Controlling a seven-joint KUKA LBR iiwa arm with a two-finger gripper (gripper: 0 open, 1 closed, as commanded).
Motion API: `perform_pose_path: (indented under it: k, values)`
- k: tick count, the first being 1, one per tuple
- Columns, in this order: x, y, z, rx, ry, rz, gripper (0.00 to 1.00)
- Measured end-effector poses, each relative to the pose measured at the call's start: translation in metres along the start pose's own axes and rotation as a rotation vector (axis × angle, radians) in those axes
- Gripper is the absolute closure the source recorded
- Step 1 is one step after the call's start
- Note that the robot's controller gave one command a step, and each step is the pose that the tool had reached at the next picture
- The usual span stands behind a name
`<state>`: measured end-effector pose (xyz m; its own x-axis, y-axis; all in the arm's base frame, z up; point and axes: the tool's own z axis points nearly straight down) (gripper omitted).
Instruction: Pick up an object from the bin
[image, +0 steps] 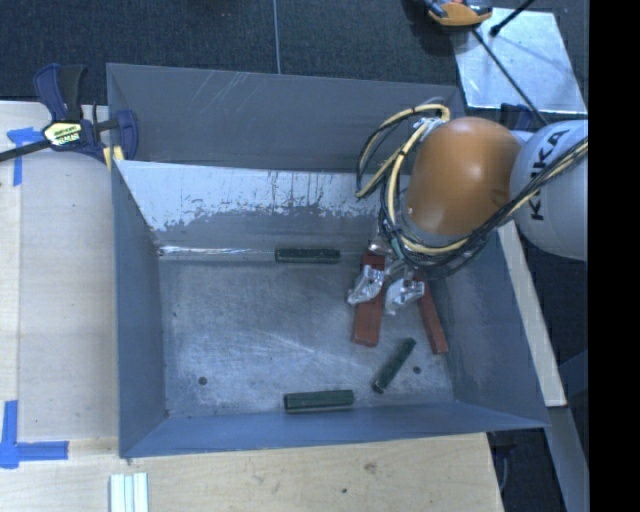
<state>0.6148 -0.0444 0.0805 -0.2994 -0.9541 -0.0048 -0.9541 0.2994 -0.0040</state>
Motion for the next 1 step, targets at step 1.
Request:
perform_pose_path:
  k: [1]
  values:
    - [-0.002,0.0003,-0.1465,-0.001,0.002,0.039,1.0]
